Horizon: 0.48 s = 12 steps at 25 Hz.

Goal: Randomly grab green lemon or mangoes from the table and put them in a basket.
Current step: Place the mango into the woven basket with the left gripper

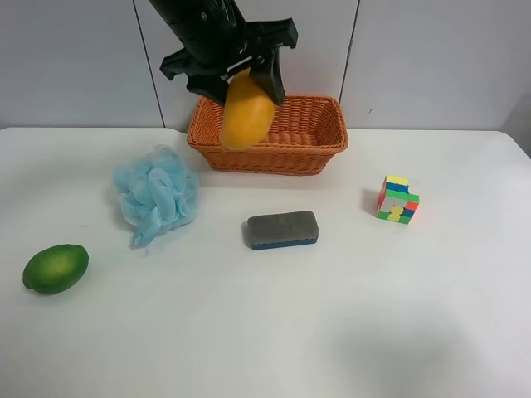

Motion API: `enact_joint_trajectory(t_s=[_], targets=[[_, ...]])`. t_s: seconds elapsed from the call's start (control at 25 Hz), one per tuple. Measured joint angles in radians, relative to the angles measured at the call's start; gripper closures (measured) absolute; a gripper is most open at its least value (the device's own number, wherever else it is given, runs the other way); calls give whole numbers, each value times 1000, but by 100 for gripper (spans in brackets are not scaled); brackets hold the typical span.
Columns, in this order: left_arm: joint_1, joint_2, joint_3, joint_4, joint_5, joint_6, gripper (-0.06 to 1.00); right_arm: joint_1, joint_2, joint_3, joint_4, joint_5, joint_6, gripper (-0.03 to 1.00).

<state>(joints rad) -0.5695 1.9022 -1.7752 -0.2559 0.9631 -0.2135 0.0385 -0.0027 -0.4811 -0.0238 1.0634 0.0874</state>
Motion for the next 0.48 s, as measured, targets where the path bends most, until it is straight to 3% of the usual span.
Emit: enact_joint_trajectory(t_s=[0.24,0.48], targets=[[75,136,-204,4,-47,153,34,0,0,0,0,0,0,-2],[130,255,-271,5,-192,263,34,0,0,0,0,0,0,-2]])
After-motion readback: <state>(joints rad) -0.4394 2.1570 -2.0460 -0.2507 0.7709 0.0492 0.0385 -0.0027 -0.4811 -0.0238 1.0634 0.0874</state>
